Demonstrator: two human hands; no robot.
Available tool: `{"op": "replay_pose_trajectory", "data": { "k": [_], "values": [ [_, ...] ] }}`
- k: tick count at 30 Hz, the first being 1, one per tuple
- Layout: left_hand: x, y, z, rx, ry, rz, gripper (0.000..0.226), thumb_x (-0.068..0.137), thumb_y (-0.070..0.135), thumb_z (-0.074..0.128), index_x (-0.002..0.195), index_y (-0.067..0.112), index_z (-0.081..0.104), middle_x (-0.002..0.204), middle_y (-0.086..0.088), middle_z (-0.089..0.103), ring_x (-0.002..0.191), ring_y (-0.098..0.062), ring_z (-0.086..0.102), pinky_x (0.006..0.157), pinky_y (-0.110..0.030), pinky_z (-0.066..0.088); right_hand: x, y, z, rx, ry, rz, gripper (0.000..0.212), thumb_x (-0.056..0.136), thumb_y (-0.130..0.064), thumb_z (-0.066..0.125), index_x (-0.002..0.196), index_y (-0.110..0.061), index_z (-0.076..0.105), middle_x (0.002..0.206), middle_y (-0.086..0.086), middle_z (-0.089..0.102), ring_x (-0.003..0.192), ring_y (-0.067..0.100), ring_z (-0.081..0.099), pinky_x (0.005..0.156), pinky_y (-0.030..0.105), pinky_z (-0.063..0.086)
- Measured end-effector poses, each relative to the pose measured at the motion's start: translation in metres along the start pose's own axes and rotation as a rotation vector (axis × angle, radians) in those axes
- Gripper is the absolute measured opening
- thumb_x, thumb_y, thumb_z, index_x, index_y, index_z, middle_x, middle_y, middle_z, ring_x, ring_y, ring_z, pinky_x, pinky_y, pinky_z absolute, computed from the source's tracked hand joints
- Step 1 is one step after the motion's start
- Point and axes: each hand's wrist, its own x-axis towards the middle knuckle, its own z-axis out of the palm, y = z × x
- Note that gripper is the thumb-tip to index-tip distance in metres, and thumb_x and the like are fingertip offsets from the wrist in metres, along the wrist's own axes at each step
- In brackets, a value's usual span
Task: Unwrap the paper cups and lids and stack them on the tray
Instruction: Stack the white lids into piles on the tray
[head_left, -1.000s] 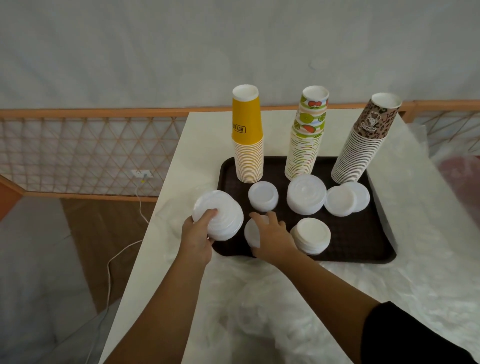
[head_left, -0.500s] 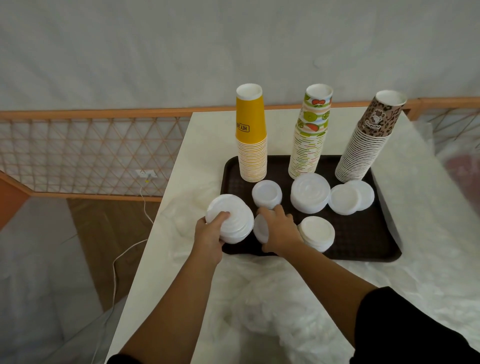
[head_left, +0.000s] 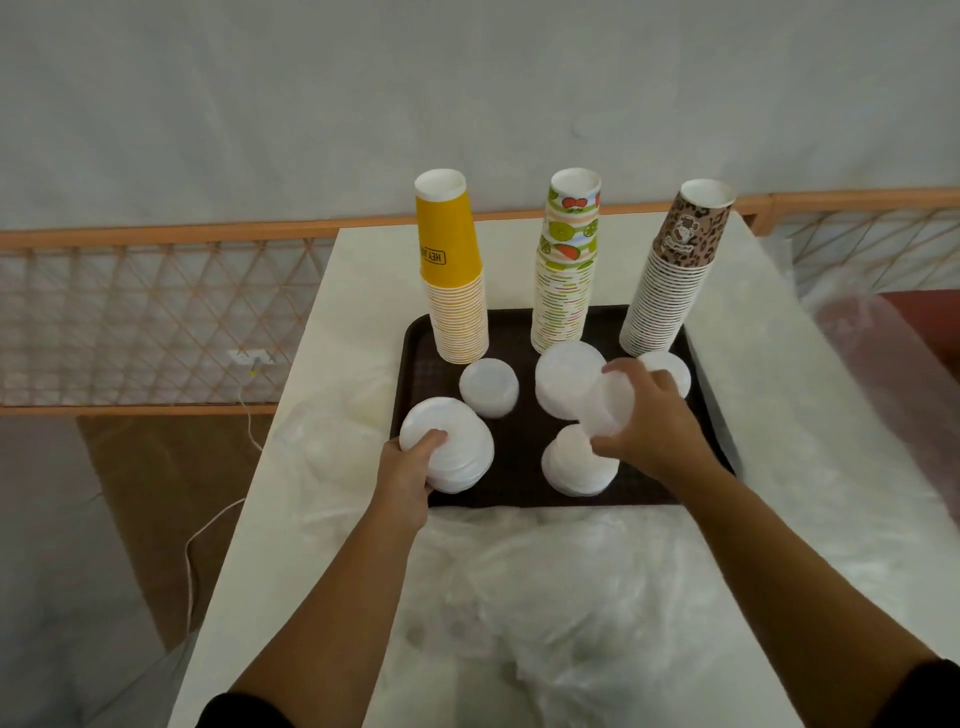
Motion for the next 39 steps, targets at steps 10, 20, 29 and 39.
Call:
{"op": "replay_pose_trajectory", "data": {
  "k": [10,20,29,39],
  "values": [
    [0.002,-0.009,0.006,0.176,0.058,0.085,0.057,0.082,0.016,0.069,0.133,0.014,0.043,0.123,-0.005,0.049,0.11,-0.025,0.046,0.099,-0.044,0.043,0.0,0.066,0.004,-0.11,-0.055,0.211,0.085,0.067,-0.03,0.083,0.136,-0.027,0.033,0.134,0.014,0.038,0.118,0.033,0.046,0.091,0.042,0.047],
    [0.0,-0.011,0.011,0.282,0.116,0.118,0.057,0.084,0.019,0.067,0.135,0.013,0.042,0.128,-0.008,0.048,0.109,-0.024,0.045,0.09,-0.039,0.041,0.002,0.074,0.009,-0.228,-0.082,0.231,0.09,0.068,-0.031,0.081,0.141,-0.026,0.028,0.136,0.015,0.034,0.129,0.035,0.033,0.099,0.045,0.04],
    [-0.031,0.014,0.028,0.464,0.298,0.64,0.058,0.086,0.009,0.065,0.137,0.013,0.038,0.139,-0.007,0.04,0.12,-0.016,0.046,0.09,-0.02,0.039,0.009,0.063,-0.01,-0.293,-0.213,0.195,0.109,0.07,-0.043,0.079,0.15,-0.023,0.008,0.154,0.015,0.01,0.141,0.036,0.012,0.112,0.049,0.025],
    [-0.034,0.032,0.124,0.548,-0.198,0.134,0.049,0.093,0.03,0.056,0.138,0.022,0.039,0.138,-0.003,0.046,0.122,-0.021,0.048,0.097,-0.033,0.042,0.087,0.006,-0.016,-0.219,-0.18,-0.114,0.066,0.09,-0.049,0.053,0.144,-0.016,0.034,0.146,0.007,0.042,0.13,0.025,0.042,0.108,0.04,0.037]
  ]
}}
